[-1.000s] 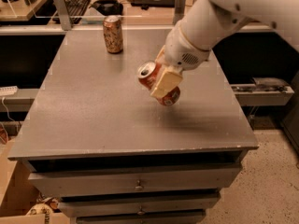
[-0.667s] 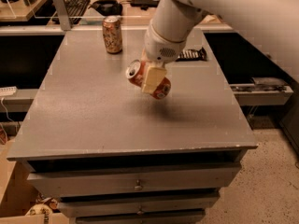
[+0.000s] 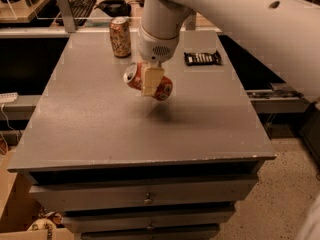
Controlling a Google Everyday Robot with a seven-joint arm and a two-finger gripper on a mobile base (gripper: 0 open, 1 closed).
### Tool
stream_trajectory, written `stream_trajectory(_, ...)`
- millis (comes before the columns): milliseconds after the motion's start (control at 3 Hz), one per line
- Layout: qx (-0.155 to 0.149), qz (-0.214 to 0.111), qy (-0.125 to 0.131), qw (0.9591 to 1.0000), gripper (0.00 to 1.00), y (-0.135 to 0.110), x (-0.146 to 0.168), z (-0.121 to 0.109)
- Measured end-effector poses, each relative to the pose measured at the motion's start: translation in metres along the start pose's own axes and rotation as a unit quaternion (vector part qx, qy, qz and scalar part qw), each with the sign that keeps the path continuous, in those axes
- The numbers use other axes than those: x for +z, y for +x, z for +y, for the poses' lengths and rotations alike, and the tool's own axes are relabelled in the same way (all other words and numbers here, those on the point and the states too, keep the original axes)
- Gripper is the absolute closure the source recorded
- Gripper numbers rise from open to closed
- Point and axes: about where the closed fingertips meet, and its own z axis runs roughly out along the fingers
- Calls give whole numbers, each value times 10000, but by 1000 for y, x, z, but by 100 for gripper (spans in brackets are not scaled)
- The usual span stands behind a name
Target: Knock coke can over
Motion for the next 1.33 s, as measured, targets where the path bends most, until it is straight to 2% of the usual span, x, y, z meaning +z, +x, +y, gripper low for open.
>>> stream_trajectory(333,-110,111,-14,9999,28,-5,1,-2)
stream_trajectory(667,-212,198,12,9996,0,-9,-1,-1)
stream_trajectory(1000,-217,166,69,9996,0,-9,-6,2)
stream_trajectory(1333,159,-401,320,9986,0,15,-26,6)
